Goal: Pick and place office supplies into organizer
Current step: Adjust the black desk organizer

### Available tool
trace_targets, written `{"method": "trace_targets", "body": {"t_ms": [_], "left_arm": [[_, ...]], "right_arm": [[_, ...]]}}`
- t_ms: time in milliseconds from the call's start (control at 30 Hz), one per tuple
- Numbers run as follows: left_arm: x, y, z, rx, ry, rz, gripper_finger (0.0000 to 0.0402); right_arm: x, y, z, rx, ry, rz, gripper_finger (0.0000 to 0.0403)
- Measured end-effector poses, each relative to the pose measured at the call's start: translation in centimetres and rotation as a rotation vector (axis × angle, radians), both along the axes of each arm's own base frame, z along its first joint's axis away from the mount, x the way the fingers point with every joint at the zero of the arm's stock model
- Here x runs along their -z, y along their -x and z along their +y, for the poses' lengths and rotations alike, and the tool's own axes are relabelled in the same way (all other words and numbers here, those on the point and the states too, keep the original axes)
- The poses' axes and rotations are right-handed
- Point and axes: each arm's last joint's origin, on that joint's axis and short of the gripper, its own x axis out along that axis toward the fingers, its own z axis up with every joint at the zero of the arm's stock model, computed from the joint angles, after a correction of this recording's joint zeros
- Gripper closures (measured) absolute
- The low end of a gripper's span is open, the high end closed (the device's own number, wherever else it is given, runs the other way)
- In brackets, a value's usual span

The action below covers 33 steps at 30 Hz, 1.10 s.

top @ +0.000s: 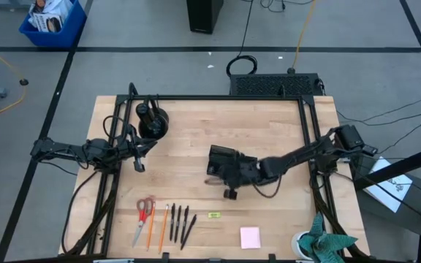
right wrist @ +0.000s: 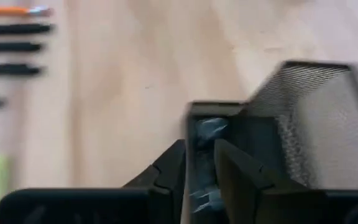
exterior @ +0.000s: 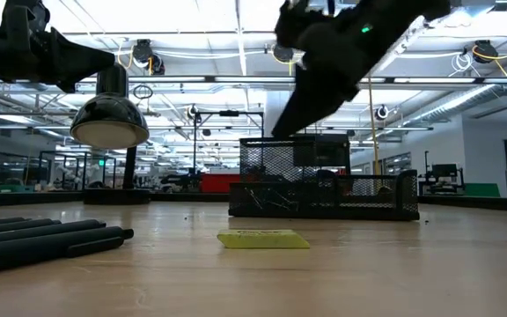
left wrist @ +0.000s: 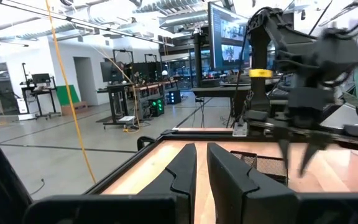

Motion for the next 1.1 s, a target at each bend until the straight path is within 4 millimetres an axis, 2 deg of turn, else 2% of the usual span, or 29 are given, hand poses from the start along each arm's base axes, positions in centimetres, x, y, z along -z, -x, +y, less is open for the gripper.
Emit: {"method": "trace_targets", "body": {"t_ms": [200, 400, 733, 1100], "left_arm": [[0.0, 0.0, 0.0, 0.000, 0.000, -0.001, 0.0355], [0.0, 0.0, 0.0, 0.000, -0.001, 0.000, 0.0355], [0.0, 0.0, 0.0, 0.000, 0.000, 0.000, 0.0355], [0.0, 0.0, 0.0, -0.001, -0.008, 0.003, 0.0355]], "right_arm": [[1.5, 1.9, 3.7, -0.037, 0.002, 0.035, 0.0394], [3.6, 4.6, 5.6, 0.005, -0.037, 0.061, 0.0398], [7.0, 7.4, 4.4, 0.118, -0.117, 0.170, 0.0402], [8.0, 8.0, 2.4, 0.170, -0.108, 0.209, 0.0402]]}}
